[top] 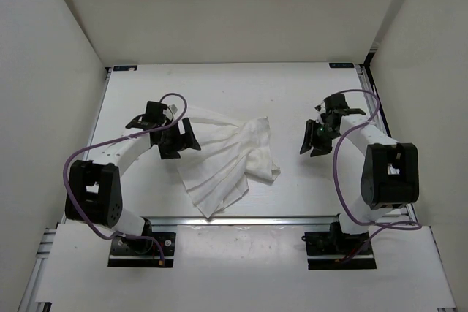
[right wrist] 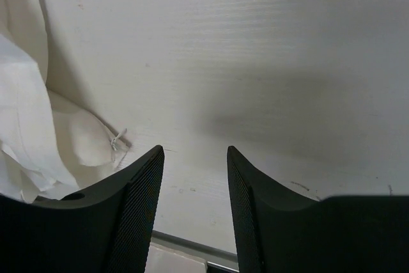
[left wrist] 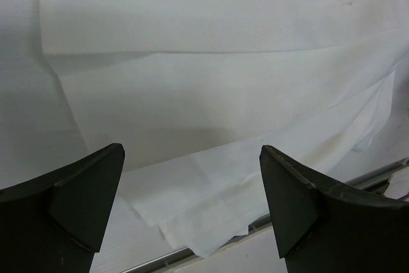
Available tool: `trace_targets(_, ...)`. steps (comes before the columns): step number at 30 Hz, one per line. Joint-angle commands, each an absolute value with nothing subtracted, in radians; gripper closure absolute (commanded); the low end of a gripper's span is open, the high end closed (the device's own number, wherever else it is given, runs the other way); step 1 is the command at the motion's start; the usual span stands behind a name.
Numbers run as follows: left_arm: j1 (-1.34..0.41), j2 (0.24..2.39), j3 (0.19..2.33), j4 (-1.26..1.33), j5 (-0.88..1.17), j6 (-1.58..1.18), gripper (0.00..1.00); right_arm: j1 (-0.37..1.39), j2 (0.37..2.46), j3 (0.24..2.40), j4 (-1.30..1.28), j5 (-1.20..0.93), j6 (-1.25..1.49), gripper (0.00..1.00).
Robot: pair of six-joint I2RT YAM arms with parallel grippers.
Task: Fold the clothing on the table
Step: Flatten the skirt out
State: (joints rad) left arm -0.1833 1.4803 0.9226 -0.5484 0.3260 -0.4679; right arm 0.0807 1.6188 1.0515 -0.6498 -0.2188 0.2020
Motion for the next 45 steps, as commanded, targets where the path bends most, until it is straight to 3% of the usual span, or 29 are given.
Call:
trace_targets(1,-0.201,1.447,0.917,-0.555,0.322,-0.451,0.01,0.116,1.595,1.052,-0.627,-0.27,0.204,0.5)
trace_targets(10,-0.256,1.485,1.019,-0.511,0.429,-0.498,0.01,0.256,1.765,1.121,-0.588,-0.431,0.25,0.53)
trace_targets(20,-0.225,1.456,0.959,-0.468,0.466,-0.522,0.02,0.181,1.782,1.063,-0.551,-0.54,0.35,0.53)
trace_targets(36,-0.181,1.439,0.945,-0.489,0.463,-0.508,0.02,0.259,1.911,1.062,-0.664,-0.629,0.351,0.55)
trace_targets(37,-0.186,1.445,0.945,-0.492,0.463,-0.503,0.01,0.264,1.914,1.055,-0.664,-0.63,0.347,0.57)
trace_targets(40,-0.178,1.442,0.937,-0.492,0.453,-0.506,0.01,0.265,1.922,1.039,-0.658,-0.641,0.338,0.78)
trace_targets(41,-0.175,1.442,0.931,-0.489,0.453,-0.506,0.01,0.274,1.922,1.032,-0.661,-0.635,0.339,0.97)
trace_targets(45,-0.173,1.447,0.943,-0.503,0.451,-0.5,0.01,0.276,1.94,1.041,-0.684,-0.605,0.318,1.0)
